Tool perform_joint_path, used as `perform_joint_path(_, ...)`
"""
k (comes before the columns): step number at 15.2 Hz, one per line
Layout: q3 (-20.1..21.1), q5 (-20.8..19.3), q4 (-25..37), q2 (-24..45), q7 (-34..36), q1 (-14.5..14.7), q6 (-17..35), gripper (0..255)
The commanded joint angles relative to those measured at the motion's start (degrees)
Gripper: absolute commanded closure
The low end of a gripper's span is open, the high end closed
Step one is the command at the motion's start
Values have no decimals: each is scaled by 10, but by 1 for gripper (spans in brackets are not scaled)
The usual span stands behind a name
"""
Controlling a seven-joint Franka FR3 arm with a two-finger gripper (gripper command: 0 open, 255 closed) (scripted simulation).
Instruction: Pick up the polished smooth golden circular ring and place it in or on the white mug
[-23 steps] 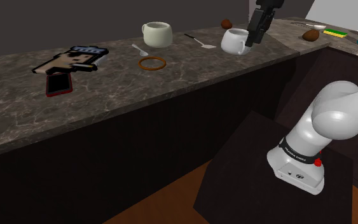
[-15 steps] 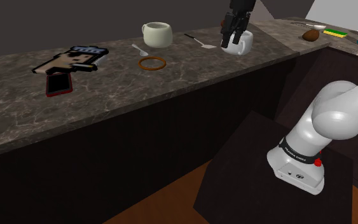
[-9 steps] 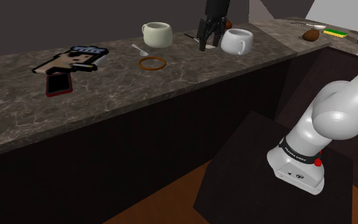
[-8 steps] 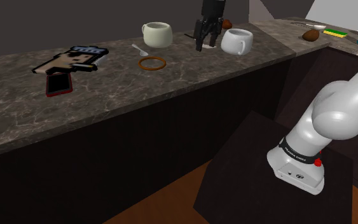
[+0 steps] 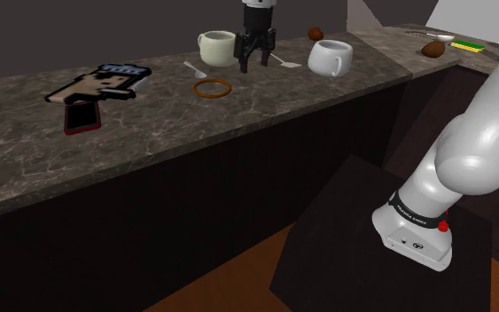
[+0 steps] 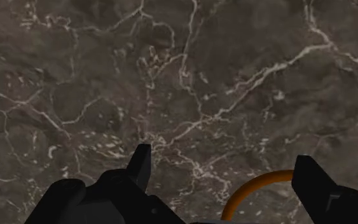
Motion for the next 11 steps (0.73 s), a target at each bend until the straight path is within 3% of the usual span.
perform_joint_path(1,3,-12,49,49,12,4,-1,0)
perform_joint_path(8,2,-50,258,223,45,26,-42,0)
perform_joint_path(11,2,-50,233,222,45,26,-19,0)
